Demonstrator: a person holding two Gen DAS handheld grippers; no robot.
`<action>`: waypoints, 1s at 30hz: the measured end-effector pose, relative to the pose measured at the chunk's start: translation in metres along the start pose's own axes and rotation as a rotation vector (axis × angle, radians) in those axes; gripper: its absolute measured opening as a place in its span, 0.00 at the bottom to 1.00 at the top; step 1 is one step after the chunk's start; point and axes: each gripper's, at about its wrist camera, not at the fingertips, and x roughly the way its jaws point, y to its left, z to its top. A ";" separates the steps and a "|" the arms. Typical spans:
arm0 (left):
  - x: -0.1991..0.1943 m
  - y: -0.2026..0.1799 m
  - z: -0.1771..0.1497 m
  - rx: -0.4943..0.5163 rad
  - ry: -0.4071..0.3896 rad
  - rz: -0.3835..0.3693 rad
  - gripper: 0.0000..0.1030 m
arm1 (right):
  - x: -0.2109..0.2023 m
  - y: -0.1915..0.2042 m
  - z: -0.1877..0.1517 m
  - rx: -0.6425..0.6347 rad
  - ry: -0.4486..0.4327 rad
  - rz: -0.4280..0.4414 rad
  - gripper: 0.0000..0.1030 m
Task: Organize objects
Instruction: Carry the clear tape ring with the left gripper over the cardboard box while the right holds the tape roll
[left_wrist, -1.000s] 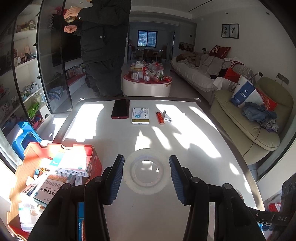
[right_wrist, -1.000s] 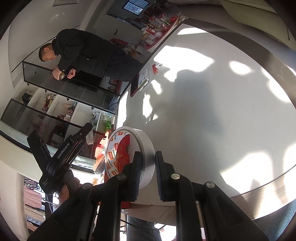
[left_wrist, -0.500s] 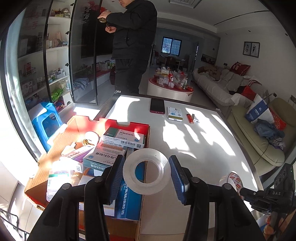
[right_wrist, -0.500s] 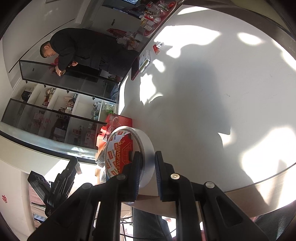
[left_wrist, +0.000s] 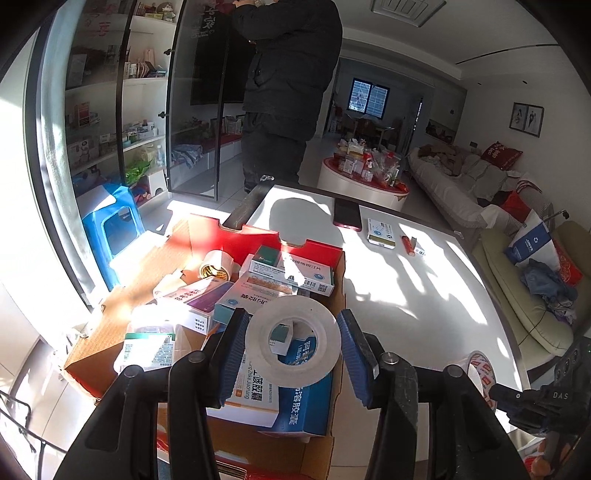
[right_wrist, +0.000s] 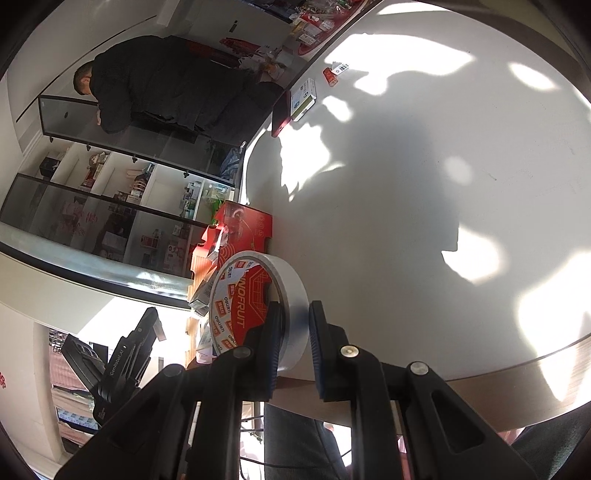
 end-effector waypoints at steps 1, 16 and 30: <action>-0.001 0.001 -0.001 0.004 -0.004 0.006 0.51 | 0.001 0.001 0.001 -0.004 0.002 -0.001 0.15; -0.003 0.004 -0.001 0.033 -0.016 0.057 0.51 | 0.005 0.008 -0.001 -0.016 0.015 0.002 0.15; -0.002 0.005 -0.002 0.032 -0.011 0.063 0.51 | 0.004 0.006 -0.002 -0.008 0.011 0.002 0.15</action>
